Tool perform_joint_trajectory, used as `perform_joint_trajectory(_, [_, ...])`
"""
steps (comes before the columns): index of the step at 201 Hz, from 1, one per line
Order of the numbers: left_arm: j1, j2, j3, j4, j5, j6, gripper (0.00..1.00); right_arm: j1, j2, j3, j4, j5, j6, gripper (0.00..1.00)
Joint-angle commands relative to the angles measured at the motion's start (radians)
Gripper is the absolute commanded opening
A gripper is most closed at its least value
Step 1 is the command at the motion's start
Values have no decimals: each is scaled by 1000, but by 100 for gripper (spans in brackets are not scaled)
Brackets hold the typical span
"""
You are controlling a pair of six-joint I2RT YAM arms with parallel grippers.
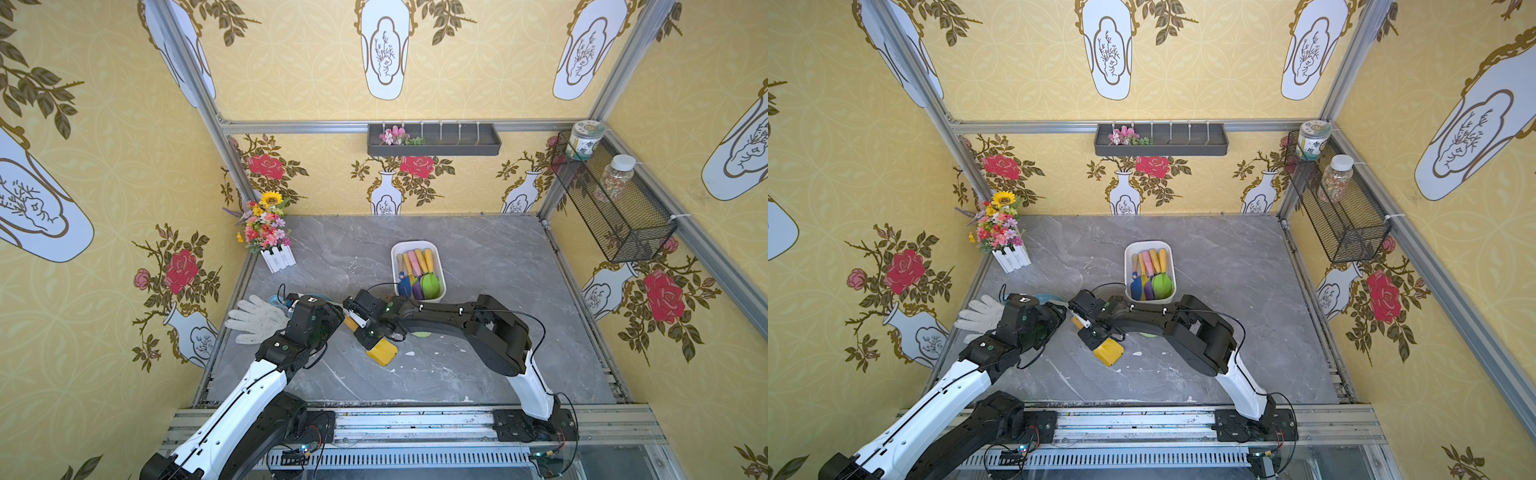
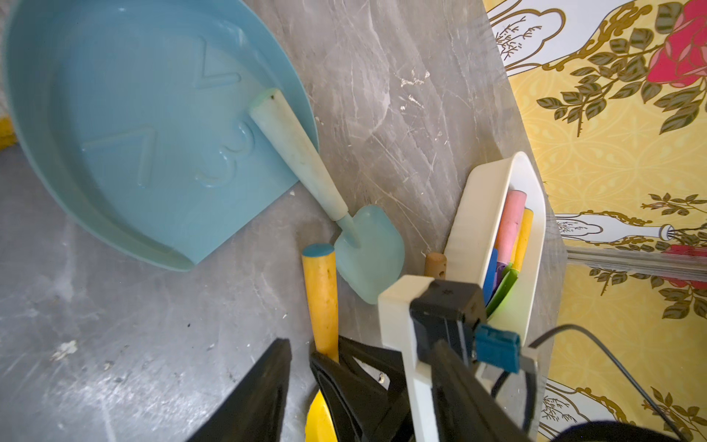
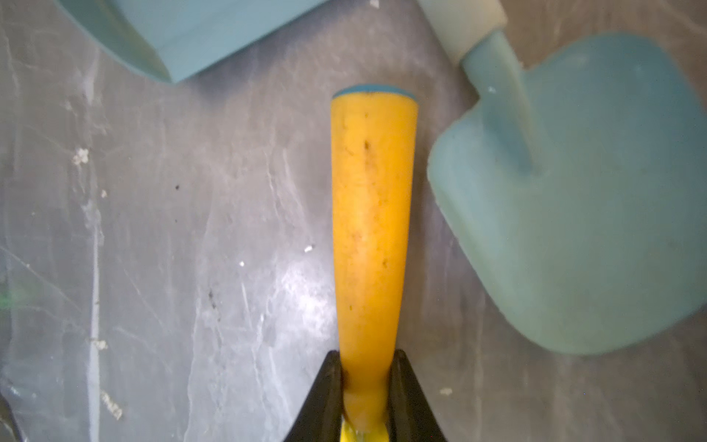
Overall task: Put the shovel into the storage box
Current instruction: Pick up the shovel from the center of the board.
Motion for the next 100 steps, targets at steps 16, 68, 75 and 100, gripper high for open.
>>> perform_joint_trajectory(16, [0, -15, 17, 35, 20, 61, 62, -41, -100, -83, 41, -79, 69, 16])
perform_joint_trajectory(68, [0, 10, 8, 190, 158, 134, 63, -209, -307, -314, 259, -313, 208, 16])
perform_joint_trajectory(75, [-1, 14, 2, 220, 181, 140, 63, -239, -327, -344, 291, -339, 226, 16])
perform_joint_trajectory(100, [-1, 37, -10, 329, 277, 159, 63, -327, -410, -431, 385, -448, 281, 16])
